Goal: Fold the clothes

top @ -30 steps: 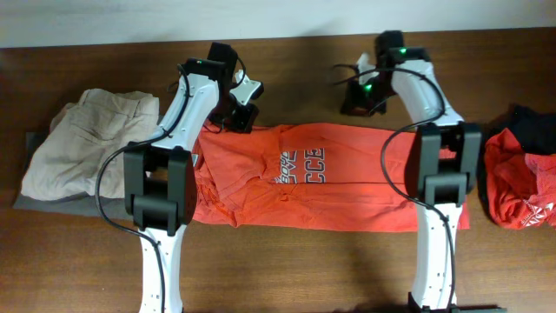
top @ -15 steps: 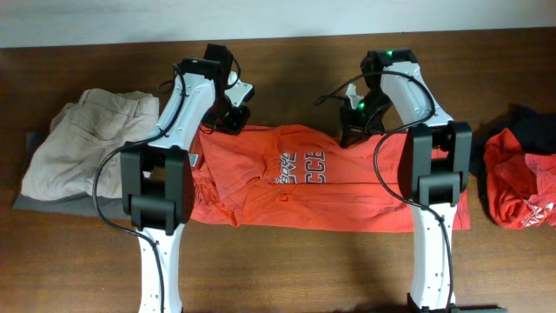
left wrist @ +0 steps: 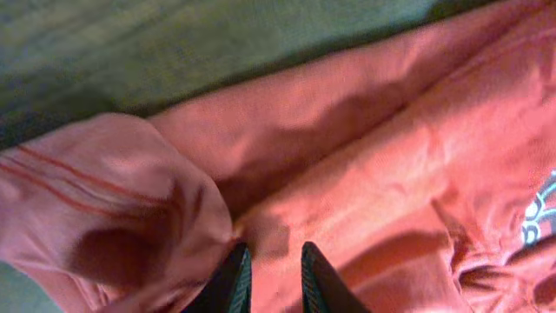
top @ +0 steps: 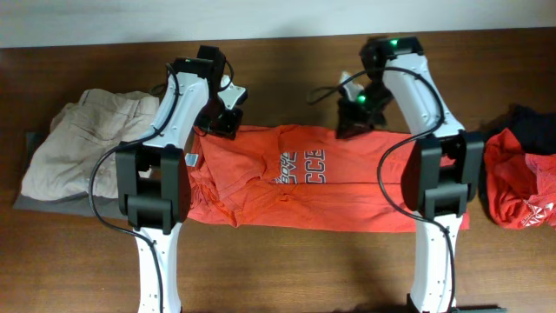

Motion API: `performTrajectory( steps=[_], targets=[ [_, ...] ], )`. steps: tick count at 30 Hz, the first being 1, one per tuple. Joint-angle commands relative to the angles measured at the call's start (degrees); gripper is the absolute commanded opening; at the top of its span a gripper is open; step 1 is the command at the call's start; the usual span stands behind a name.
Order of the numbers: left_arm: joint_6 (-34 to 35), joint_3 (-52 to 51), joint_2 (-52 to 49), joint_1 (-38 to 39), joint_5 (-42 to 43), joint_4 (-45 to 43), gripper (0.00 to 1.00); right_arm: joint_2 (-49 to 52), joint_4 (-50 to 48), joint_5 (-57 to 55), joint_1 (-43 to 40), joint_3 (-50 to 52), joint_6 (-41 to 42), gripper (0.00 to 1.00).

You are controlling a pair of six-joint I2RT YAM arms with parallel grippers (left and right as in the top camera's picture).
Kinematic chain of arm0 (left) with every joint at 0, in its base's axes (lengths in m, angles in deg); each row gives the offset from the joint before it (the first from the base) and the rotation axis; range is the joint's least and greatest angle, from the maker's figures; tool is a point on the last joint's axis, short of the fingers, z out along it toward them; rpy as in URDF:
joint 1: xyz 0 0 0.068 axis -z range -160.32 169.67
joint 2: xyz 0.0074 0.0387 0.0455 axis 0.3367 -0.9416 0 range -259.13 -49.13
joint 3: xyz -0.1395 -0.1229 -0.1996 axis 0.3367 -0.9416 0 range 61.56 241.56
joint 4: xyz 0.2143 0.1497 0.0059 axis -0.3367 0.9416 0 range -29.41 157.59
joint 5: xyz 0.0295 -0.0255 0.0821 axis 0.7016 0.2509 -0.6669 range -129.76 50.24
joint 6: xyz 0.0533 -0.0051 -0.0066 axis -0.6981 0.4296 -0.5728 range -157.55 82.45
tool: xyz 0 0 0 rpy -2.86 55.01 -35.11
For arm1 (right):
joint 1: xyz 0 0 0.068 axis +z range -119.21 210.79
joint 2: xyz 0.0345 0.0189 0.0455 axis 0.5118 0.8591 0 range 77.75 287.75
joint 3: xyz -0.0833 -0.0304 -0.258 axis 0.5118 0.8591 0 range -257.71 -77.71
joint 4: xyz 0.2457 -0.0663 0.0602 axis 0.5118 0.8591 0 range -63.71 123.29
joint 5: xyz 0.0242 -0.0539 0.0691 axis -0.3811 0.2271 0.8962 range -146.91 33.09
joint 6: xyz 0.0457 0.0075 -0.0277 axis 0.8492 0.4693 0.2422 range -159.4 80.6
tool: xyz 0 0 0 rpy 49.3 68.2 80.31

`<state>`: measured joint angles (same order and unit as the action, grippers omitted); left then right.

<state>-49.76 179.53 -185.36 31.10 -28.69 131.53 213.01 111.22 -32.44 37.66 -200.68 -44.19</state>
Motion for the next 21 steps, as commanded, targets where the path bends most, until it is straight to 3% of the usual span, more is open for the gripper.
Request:
performTrajectory(
  steps=[1, 5, 8, 14, 18, 21],
  targets=[
    [0.13, 0.20, -0.66, -0.46, 0.02, 0.59, 0.20, -0.70, -7.65, -1.88, 4.94, -0.02, -1.22, 0.43],
    [0.11, 0.20, -3.02, -0.79, 0.02, 0.52, 0.20, -0.59, -14.93, -12.59, 8.13, -0.02, -2.54, 0.62],
    [0.13, 0.20, -4.83, -0.83, 0.04, 0.79, 0.16, -0.15, -16.48, -13.16, 9.05, -0.02, -7.93, 0.62],
    [0.15, 0.20, -6.19, -0.90, 0.04, 0.44, 0.14, 0.94, -16.13, -13.18, 8.50, -0.02, -13.05, 0.49],
    [1.03, 0.20, -6.19, -1.29, 0.02, 0.17, 0.14, 1.14, -15.80, -13.11, 8.33, 0.70, -14.73, 0.50],
    [1.03, 0.20, -6.19, -1.60, 0.15, 0.33, 0.14, 1.14, -16.76, -11.72, 8.39, 2.89, -17.51, 0.58]
  ],
)
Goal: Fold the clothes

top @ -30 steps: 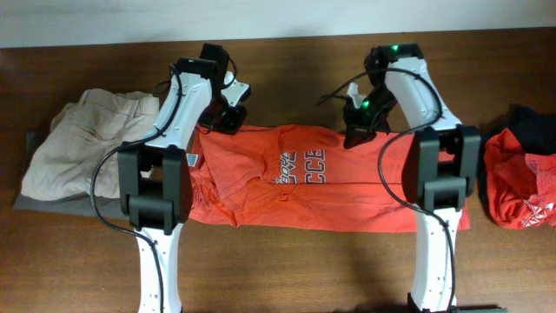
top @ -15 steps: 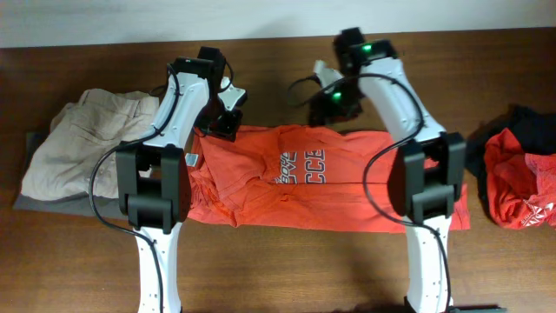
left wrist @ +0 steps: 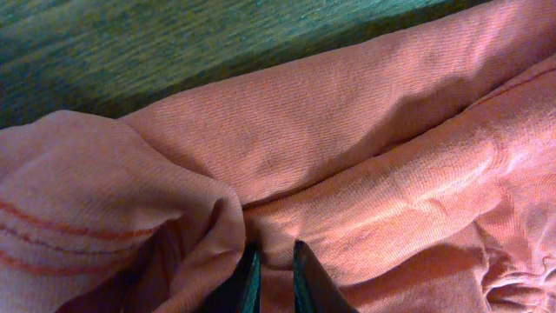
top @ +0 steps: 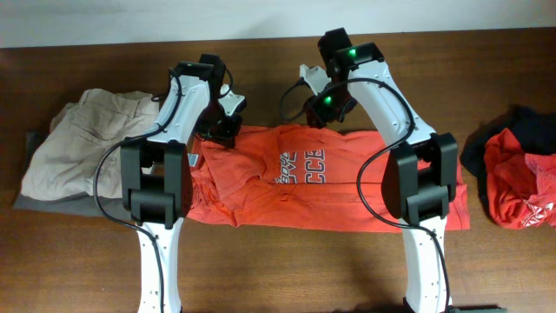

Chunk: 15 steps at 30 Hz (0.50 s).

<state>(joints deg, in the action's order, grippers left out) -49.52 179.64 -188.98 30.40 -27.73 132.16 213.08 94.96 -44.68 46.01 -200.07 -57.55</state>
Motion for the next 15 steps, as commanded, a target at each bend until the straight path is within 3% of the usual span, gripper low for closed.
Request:
performTrajectory(
  steps=[1, 5, 10, 15],
  targets=[
    [0.79, 0.09, -2.56, -1.05, -0.52, -0.26, 0.14, 1.07, -1.44, 1.31, 0.02, 3.54, -5.09, 0.61],
    [0.76, 0.09, -2.56, -1.53, 0.81, -0.15, 0.14, 1.07, -3.58, 2.05, 0.02, 7.23, -5.29, 0.58],
    [0.74, 0.09, -2.56, -1.68, 0.79, -0.17, 0.14, 1.05, -0.74, 6.88, 0.20, 7.93, -5.40, 0.27],
    [0.74, 0.09, -2.56, -1.68, 0.79, -0.46, 0.14, -0.66, 3.17, 8.35, 0.74, 7.93, -4.26, 0.17]
  ],
)
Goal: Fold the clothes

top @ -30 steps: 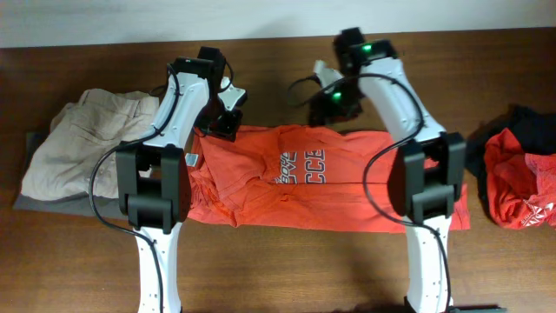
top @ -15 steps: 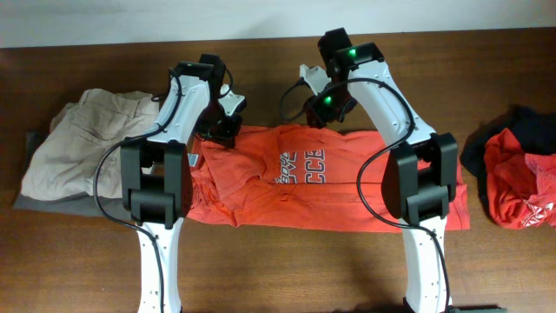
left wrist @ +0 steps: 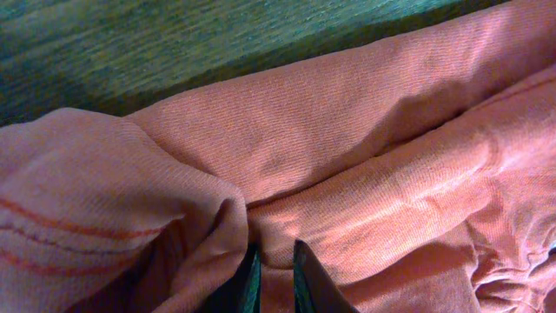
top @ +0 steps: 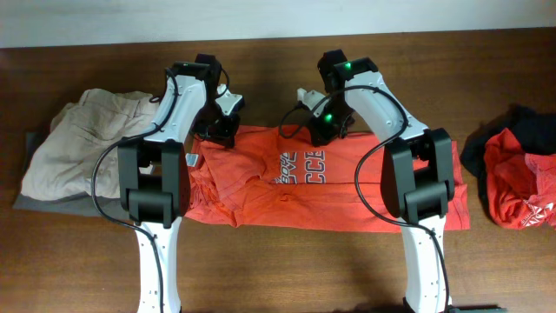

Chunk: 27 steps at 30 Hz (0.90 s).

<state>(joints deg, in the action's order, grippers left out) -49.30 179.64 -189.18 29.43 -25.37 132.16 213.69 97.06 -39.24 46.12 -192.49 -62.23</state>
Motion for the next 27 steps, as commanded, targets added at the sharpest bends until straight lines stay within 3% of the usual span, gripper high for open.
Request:
performTrajectory(
  steps=[1, 17, 21, 25, 27],
  targets=[
    [0.55, 0.09, -2.36, -0.74, -1.57, -0.55, 0.14, -1.60, 1.84, 2.89, 0.72, 0.35, 0.74, 0.16],
    [0.52, 0.09, -2.36, -2.84, -1.57, -0.33, 0.14, -2.60, 11.54, -1.99, 3.96, 2.10, 0.55, 0.16],
    [0.52, 0.11, -2.36, -2.91, -1.77, -0.15, 0.15, -2.60, 10.62, -3.37, 5.64, 4.52, 0.57, 0.23],
    [0.52, 0.11, -2.36, -2.91, -1.77, -0.11, 0.16, -3.19, 8.20, -3.21, 6.19, 4.94, 0.79, 0.23],
    [0.52, 0.11, -2.34, -2.95, -1.79, -0.15, 0.16, -4.72, 7.04, -3.08, 5.88, 4.70, 0.81, 0.31]
  ],
)
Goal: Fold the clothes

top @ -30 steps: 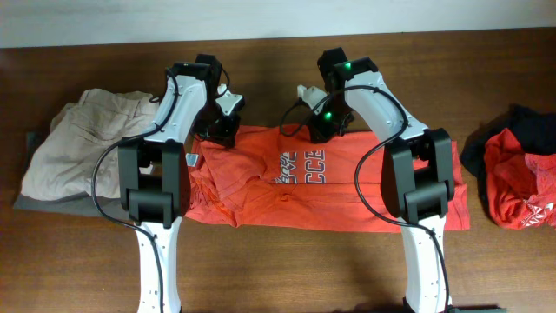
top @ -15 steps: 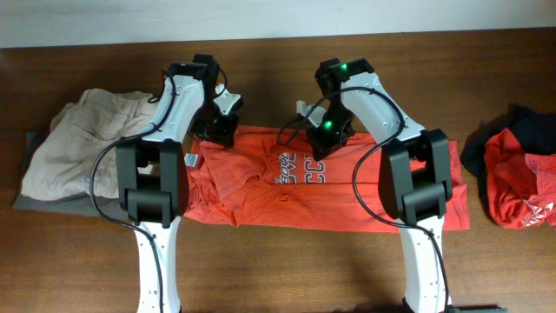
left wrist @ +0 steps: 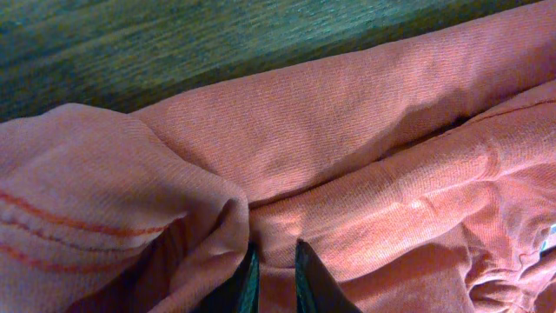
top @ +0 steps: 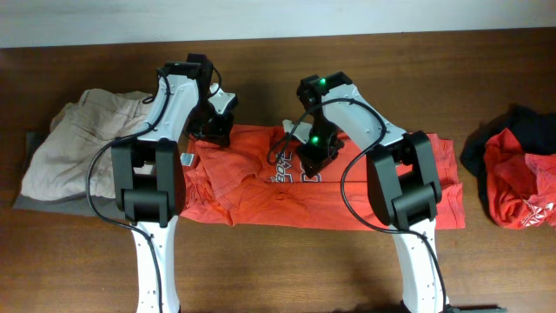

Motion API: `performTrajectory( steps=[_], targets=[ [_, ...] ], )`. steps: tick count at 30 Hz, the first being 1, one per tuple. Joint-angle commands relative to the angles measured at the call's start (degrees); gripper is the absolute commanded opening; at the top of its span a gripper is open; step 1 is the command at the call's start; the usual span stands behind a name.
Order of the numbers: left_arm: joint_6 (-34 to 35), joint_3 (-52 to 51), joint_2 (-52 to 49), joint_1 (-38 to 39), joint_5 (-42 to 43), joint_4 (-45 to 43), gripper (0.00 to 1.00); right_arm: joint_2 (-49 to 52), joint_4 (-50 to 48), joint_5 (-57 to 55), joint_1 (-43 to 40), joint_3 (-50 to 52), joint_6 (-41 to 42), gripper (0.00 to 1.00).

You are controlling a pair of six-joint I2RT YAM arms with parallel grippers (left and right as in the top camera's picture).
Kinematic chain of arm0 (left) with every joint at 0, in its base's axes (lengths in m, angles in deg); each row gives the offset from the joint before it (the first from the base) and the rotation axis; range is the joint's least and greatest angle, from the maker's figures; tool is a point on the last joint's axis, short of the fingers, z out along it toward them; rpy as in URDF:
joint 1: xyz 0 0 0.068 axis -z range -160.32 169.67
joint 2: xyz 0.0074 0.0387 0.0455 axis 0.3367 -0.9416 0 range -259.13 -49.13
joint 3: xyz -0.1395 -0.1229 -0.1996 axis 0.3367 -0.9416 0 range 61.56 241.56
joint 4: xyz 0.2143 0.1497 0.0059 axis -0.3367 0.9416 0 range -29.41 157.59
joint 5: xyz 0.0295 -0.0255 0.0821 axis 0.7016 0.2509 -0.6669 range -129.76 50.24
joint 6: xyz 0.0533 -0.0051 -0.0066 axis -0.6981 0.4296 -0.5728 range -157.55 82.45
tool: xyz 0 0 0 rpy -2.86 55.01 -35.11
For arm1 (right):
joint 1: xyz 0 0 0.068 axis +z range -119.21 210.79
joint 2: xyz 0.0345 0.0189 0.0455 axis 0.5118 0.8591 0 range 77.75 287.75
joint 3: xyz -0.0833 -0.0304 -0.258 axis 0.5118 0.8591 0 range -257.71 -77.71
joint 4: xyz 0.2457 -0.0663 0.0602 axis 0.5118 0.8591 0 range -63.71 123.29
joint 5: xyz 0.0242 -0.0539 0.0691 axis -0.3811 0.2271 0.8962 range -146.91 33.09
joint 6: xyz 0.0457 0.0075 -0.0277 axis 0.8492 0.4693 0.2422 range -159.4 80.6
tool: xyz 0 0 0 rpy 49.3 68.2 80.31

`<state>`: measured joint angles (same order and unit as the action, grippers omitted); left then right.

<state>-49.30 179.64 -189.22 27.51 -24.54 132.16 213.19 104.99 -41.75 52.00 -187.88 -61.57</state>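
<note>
An orange T-shirt with a printed chest lies spread and rumpled across the middle of the brown table. My left gripper is at the shirt's far left corner. In the left wrist view the gripper is shut on a ridge of the orange shirt, beside a sleeve with thin stripes. My right gripper is low over the shirt's print, near its middle. Whether its jaws are open or shut is hidden by the arm.
A beige pair of trousers lies bunched on a grey cloth at the table's left end. A red and black heap of clothes sits at the right end. Bare table wood runs along the front edge.
My right gripper has moved from the shirt's far edge toward me, onto the print. The shirt's far edge there is more bunched. My left gripper still pinches the same fold.
At first my left gripper's fingers stood a little apart on the shirt's far left corner, and my right gripper was at the far edge, right of the print. Then the left fingers were shut on a fold and the right gripper stood further left, now over the print.
</note>
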Motion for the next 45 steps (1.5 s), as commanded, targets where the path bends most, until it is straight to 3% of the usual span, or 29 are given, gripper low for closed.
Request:
performTrajectory(
  steps=[1, 3, 5, 6, 8, 10, 11, 14, 18, 25, 27, 31, 36, 40, 42, 45],
  targets=[
    [0.55, 0.22, -2.29, -1.14, -2.62, -0.37, 0.15, -5.77, -1.20, -0.61, -0.55, -0.46, 0.13, 0.37],
    [1.27, 0.22, -2.29, -1.42, -2.62, -0.90, 0.20, -8.13, -1.77, -0.83, -1.81, -1.31, 0.15, 0.45],
    [3.65, 0.22, -2.29, -1.95, -2.21, -1.79, 0.26, -10.51, -3.17, -1.29, -4.61, -2.03, 2.38, 0.64],
    [3.74, 0.22, -2.29, -2.14, -1.51, -1.95, 0.27, -11.06, -3.98, -1.95, -5.77, -2.05, 4.55, 0.69],
    [3.72, 0.22, -2.29, -2.75, 1.66, -2.03, 0.33, -12.00, -5.95, -4.07, -10.64, -2.05, 14.40, 0.78],
    [3.74, 0.22, -2.29, -2.86, 3.15, -1.90, 0.35, -11.96, -6.10, -3.96, -15.37, -1.99, 23.82, 0.79],
    [3.72, 0.22, -2.29, -2.86, 3.48, -1.90, 0.36, -11.52, -5.79, -3.10, -18.58, -1.77, 30.12, 0.78],
    [3.72, 0.33, -2.29, -2.71, 3.48, -2.05, 0.36, -11.19, -5.29, 0.70, -25.16, -1.11, 38.29, 0.72],
    [3.74, 1.55, -2.29, -2.08, 4.00, -2.03, 0.36, -11.19, -4.81, 1.77, -30.32, 0.59, 42.75, 0.67],
    [3.74, 3.32, -2.29, -1.38, 4.96, -2.10, 0.37, -11.19, -9.68, 1.77, -28.44, 6.21, 62.93, 0.64],
    [3.74, 3.32, -2.29, -1.33, 4.98, -2.08, 0.38, -11.19, -11.50, 1.51, -27.45, 7.72, 68.11, 0.58],
    [3.72, 3.32, -2.29, -1.16, 4.98, -2.05, 0.37, -10.78, -13.64, -0.17, -26.25, 9.97, 78.23, 0.58],
    [3.50, 3.32, -2.29, -0.96, 4.96, -2.08, 0.37, -8.70, -15.28, -0.59, -25.92, 10.01, 82.55, 0.58],
    [3.50, 3.32, -2.29, -0.79, 4.96, -2.10, 0.38, -7.19, -15.43, -0.76, -25.75, 10.01, 82.66, 0.46],
    [3.50, 3.32, -2.29, -0.74, 4.96, -2.10, 0.37, -6.51, -15.30, -1.07, -25.62, 10.01, 82.68, 0.45],
    [3.48, 3.32, -2.29, -0.74, 4.96, -1.95, 0.37, -5.60, -15.06, -2.19, -25.40, 10.01, 82.14, 0.25]
  ],
)
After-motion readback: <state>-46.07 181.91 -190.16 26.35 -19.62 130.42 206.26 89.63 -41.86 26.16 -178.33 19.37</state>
